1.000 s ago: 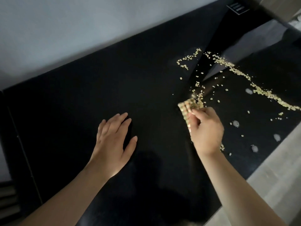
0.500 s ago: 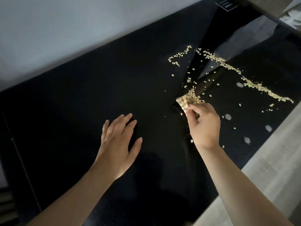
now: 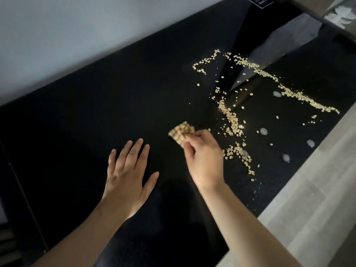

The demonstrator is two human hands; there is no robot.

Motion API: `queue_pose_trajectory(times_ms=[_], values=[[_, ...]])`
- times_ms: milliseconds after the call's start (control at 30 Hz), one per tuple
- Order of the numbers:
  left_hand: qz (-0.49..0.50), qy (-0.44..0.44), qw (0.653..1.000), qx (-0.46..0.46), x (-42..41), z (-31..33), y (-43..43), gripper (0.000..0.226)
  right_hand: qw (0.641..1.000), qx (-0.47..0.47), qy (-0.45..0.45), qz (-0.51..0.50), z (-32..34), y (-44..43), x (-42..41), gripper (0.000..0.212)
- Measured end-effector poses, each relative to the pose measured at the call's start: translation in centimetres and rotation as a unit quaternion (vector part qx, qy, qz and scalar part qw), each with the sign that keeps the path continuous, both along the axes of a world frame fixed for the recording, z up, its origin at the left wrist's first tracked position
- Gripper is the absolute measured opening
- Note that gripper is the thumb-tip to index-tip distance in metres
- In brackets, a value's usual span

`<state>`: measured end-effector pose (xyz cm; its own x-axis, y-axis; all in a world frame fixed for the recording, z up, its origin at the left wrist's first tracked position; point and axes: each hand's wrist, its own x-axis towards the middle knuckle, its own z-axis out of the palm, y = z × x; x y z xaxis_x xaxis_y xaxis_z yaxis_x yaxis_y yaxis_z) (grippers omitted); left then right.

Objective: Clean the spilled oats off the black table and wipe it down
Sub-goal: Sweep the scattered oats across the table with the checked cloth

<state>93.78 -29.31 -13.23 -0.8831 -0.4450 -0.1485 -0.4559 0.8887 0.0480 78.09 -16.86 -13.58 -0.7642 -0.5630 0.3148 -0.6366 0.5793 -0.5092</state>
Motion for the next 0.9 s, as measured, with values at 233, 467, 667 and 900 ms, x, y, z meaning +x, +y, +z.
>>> queue_pose_trajectory(times_ms=[233,467,667,900], values=[[0.004,0.008,1.000,0.008,-0.1,-0.1,0.0,0.072,0.992,-0.030,0.002,-0.121,1.3,4.9,-7.2,0.018],[0.008,0.020,0.999,0.027,-0.2,0.0,0.2,0.074,0.994,-0.071,-0.028,-0.079,3.2,7.7,0.4,0.017],[-0.013,0.015,0.999,0.026,-0.2,0.1,0.4,0.075,0.998,-0.033,-0.013,-0.046,0.2,8.1,3.9,0.022],[-0.077,0.076,0.993,0.055,-1.9,1.8,3.7,0.067,0.993,-0.007,0.035,-0.112,-0.2,10.3,-3.7,0.016]])
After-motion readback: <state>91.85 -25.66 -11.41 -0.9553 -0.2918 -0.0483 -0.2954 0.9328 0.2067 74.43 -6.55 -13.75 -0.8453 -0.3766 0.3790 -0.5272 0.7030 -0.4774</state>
